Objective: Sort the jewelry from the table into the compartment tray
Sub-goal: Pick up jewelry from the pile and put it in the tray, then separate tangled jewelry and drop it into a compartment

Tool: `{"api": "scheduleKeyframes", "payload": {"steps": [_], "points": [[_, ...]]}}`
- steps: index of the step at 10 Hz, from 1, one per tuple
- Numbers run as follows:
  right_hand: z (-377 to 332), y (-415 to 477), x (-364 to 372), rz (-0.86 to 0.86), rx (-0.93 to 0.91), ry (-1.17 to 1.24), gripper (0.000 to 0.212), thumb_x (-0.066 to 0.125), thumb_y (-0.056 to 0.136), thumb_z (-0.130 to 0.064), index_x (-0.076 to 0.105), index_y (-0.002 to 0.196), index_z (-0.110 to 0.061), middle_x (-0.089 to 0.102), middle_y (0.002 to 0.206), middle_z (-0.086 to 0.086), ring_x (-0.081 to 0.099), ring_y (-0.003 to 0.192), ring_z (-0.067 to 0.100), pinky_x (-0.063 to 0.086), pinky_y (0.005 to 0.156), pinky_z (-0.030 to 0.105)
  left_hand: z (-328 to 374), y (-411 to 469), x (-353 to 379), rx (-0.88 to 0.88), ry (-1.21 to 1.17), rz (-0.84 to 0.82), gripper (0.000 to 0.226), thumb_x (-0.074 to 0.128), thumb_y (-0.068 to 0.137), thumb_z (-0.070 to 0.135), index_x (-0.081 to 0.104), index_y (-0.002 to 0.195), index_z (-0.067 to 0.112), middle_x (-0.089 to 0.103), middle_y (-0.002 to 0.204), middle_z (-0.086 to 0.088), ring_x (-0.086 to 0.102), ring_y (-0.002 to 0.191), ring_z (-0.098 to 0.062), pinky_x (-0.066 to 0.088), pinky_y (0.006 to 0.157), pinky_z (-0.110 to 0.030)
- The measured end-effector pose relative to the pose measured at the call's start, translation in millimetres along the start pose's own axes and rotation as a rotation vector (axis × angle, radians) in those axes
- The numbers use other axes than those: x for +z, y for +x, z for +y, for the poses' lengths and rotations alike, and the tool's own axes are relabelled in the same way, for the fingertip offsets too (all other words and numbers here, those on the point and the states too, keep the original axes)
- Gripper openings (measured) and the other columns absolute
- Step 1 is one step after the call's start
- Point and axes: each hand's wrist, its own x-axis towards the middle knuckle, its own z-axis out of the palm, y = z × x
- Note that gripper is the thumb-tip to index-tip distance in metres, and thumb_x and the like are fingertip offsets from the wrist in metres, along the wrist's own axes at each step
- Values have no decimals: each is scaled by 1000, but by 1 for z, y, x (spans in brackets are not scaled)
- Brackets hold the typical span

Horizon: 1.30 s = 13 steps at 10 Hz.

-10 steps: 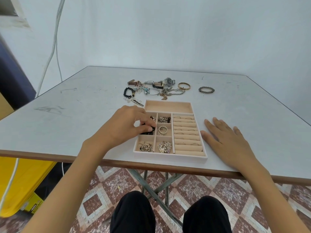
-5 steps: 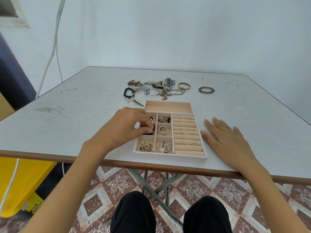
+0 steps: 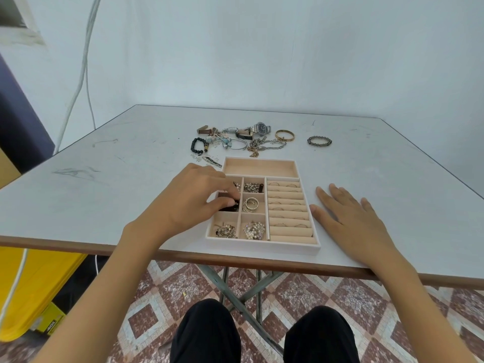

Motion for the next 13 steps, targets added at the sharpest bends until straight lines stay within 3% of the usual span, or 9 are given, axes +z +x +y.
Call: {"api": "scheduleKeyframes", "payload": {"steps": [2,4,6,8,9,10,11,12,13], "points": [[0,-1,-1,0,1,-3,63,13,94,-60,5,152,-35,-2,161,-6,-4,148,9,-2,121,41,1,-1,0,-48,76,18,6,71,82,33,72,88,36,67,82,19,55,84,-9,28,79,-30],[-1,-1,0,-2,5,8,63,13,94,-60,5,152,-36,-2,161,-7,-4,148,8,-2,121,40,2,3,-4,-101,46,2,11,72,80,40,70,90,41,69,79,19,57,84,-7,32,87,-32],[-1,-1,-1,2,6,7,63,14,94,-60,6,152,-36,-2,161,-7,-3,148,8,-2,121,40,13,11,-2,-75,121,96,29,52,81,56,70,93,37,67,85,20,50,85,-8,27,79,-31],[-1,-1,0,3,4,14,62,14,95,-60,6,152,-36,-1,161,-7,-3,148,8,-2,121,40,30,29,7,-81,266,-61,32,61,78,62,69,100,40,54,75,24,37,82,-3,23,80,-28],[-1,-1,-1,6,4,12,62,15,95,-59,6,152,-36,-1,161,-7,-3,148,8,-1,121,41,33,33,8,-85,281,-76,32,61,78,61,69,101,40,63,84,22,37,82,-2,23,81,-28],[-1,-1,-1,6,4,21,61,15,95,-59,7,152,-37,0,161,-8,-3,148,8,-1,121,40,35,33,7,-48,268,-25,25,62,79,55,72,97,39,51,68,24,38,79,-3,22,81,-27],[-1,-1,-1,5,3,25,61,15,95,-59,7,151,-37,-1,161,-8,-3,148,8,-1,121,40,31,31,4,-24,195,-6,21,65,79,52,72,94,39,36,67,26,38,76,-1,21,79,-27],[-1,-2,-1,6,5,18,61,15,95,-59,7,152,-36,-1,161,-7,-3,148,8,-2,121,40,29,31,4,-15,182,-99,23,60,82,56,71,96,43,53,81,14,36,75,1,16,76,-24],[-1,-2,-1,2,7,13,61,15,95,-59,6,152,-37,-1,161,-7,-4,148,8,-1,121,40,22,29,8,28,163,-124,22,57,84,56,70,96,44,66,91,13,42,88,-3,19,80,-25]]}}
